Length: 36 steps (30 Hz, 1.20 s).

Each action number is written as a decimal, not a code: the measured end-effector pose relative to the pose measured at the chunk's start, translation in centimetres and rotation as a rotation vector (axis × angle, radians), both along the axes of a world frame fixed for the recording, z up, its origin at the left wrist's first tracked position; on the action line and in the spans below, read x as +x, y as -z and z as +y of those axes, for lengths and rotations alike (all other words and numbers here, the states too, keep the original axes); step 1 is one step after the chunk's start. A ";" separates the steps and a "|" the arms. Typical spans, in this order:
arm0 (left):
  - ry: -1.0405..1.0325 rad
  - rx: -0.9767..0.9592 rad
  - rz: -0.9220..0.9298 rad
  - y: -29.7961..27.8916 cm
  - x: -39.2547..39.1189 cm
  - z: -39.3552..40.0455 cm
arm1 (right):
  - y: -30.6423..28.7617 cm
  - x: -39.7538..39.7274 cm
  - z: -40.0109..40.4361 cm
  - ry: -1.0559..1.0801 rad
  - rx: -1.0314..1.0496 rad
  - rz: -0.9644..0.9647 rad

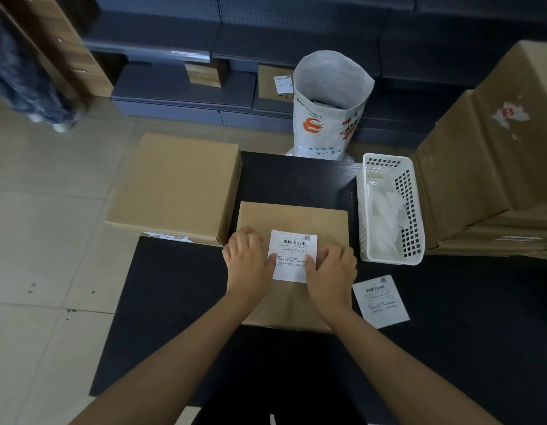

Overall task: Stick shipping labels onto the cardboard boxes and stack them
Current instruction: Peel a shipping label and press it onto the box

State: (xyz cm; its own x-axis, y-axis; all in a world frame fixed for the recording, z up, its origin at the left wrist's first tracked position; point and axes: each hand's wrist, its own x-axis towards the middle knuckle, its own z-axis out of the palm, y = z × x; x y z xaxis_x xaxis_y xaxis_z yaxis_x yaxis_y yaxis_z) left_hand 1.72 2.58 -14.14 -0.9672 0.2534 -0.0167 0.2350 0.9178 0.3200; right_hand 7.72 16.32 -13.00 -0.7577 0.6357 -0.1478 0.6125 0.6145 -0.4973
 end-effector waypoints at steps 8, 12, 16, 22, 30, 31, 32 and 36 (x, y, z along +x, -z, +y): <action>0.469 -0.164 -0.032 2.8 0.3 0.0 | 2.7 -0.7 -0.9 -0.602 0.181 -0.104; 0.484 -0.213 -0.085 4.0 0.2 -0.7 | 4.2 -0.3 -0.1 -0.623 0.288 -0.118; 0.469 -0.216 -0.080 3.9 0.4 -0.6 | 4.5 -0.2 -0.3 -0.617 0.311 -0.127; 0.411 -0.118 -0.107 3.1 0.8 -0.3 | 4.4 -0.2 -0.4 -0.539 0.271 -0.103; 0.392 -0.100 -0.083 2.8 0.8 0.0 | 4.5 -0.2 -0.6 -0.520 0.295 -0.099; 0.399 -0.075 -0.079 2.7 0.8 0.0 | 4.2 -0.2 -0.6 -0.522 0.300 -0.094; 0.415 -0.054 -0.074 2.5 0.8 0.1 | 3.9 -0.3 -0.7 -0.537 0.304 -0.080; 0.531 -0.026 -0.077 2.2 0.5 0.0 | 3.5 -0.5 -0.5 -0.683 0.246 -0.072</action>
State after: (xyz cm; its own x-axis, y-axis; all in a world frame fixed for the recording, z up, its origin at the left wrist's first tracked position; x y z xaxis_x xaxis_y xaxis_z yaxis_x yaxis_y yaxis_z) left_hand 2.24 2.61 -16.37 -0.7021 0.7057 -0.0955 0.6454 0.6872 0.3334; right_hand 7.19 15.79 -16.53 -0.9910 0.0455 -0.1257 0.0782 0.9600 -0.2688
